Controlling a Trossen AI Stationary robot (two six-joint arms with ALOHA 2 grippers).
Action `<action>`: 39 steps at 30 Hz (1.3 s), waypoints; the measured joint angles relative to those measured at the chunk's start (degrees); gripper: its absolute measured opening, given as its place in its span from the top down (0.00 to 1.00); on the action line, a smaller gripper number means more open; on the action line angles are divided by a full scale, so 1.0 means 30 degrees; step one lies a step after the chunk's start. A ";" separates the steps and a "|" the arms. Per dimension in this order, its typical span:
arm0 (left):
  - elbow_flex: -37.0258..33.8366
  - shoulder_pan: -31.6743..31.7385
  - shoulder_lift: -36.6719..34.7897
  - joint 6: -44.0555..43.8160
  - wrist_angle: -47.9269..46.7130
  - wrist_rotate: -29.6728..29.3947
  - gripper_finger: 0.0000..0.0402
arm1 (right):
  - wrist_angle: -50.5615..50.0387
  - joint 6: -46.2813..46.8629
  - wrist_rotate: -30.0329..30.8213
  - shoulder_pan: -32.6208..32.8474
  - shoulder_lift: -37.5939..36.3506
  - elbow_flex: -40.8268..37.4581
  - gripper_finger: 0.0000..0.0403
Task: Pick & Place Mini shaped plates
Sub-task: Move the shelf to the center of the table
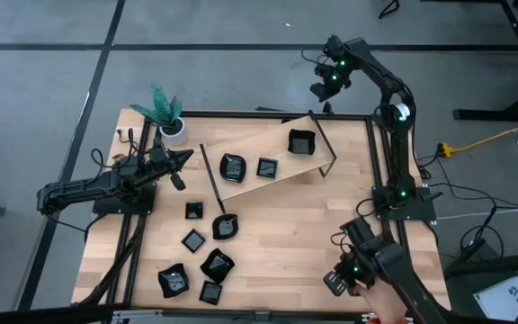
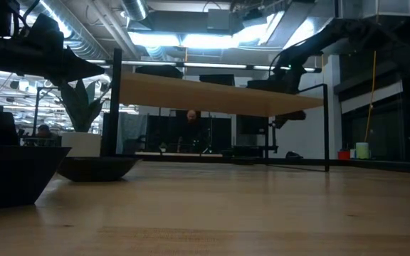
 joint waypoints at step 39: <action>-0.0005 0.0001 0.0000 0.0001 -0.0002 0.0000 0.99 | 1.7563 0.7989 -0.0766 0.4201 -1.7535 -2.7625 0.99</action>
